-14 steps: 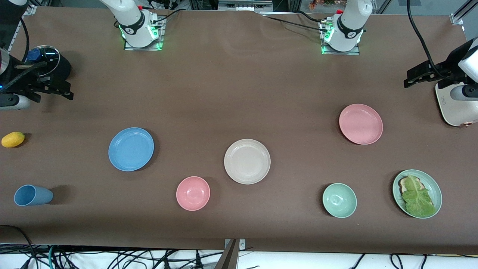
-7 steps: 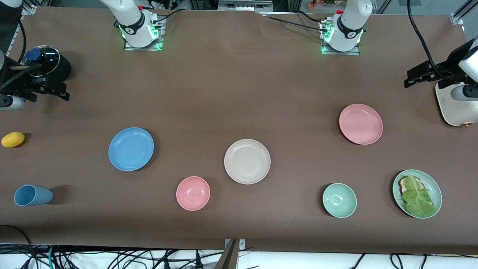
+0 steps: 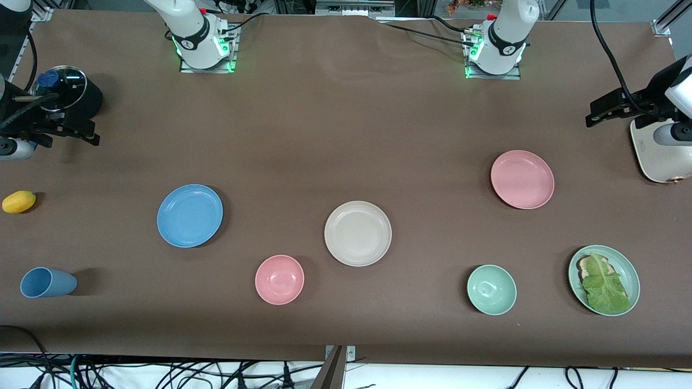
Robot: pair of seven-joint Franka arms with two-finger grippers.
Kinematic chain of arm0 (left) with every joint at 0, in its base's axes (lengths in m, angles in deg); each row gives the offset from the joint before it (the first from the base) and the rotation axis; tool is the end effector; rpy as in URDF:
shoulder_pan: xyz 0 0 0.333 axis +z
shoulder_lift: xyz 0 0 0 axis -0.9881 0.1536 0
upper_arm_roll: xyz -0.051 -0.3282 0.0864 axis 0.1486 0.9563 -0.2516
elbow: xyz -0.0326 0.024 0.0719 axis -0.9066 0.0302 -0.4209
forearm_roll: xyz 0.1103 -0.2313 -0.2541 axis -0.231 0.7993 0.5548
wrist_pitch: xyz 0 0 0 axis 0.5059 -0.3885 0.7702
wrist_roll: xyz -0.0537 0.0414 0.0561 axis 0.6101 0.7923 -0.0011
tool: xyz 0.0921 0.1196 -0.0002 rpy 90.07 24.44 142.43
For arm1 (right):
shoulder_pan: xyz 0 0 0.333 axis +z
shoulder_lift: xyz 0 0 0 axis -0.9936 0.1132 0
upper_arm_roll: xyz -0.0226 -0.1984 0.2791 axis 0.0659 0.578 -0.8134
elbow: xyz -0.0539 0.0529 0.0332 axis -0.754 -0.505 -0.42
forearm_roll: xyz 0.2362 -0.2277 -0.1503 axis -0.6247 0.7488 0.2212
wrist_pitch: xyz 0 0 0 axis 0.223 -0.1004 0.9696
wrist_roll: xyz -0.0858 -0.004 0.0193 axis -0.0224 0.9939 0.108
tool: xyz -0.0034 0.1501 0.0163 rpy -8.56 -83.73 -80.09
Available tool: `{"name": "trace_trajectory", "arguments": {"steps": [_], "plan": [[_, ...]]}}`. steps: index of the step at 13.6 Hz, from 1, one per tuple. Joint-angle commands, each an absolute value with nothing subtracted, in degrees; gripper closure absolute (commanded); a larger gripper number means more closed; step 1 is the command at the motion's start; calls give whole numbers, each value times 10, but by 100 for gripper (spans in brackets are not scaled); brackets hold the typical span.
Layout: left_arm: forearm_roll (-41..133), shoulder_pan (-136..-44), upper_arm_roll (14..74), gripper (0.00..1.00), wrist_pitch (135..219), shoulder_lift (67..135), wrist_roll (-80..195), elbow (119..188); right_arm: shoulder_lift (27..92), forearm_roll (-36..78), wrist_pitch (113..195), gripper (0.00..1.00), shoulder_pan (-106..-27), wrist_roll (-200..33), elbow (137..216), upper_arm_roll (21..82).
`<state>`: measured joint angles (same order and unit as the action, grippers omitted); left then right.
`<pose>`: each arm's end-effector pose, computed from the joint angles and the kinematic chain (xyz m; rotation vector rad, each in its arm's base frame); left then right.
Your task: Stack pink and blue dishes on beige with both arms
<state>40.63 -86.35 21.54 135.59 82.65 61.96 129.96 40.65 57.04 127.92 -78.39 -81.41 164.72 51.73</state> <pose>0.5293 -0.0213 0.6238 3.0909 0.0151 -0.2264 0.5474 0.0019 0.5828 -3.1239 -0.0766 0.0707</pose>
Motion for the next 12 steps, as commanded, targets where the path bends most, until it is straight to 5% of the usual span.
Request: {"name": "trace_trajectory", "arguments": {"steps": [1,6,12], "plan": [[399,-864,216,0,1353,827,620,1297,409,571,1271,0,-786,-809,1636,514],[397,-864,216,0,1354,842,620,1297,409,571,1271,0,-786,-809,1637,514],[403,-858,216,0,1357,935,620,1296,409,571,1271,0,-787,-809,1636,514]]}}
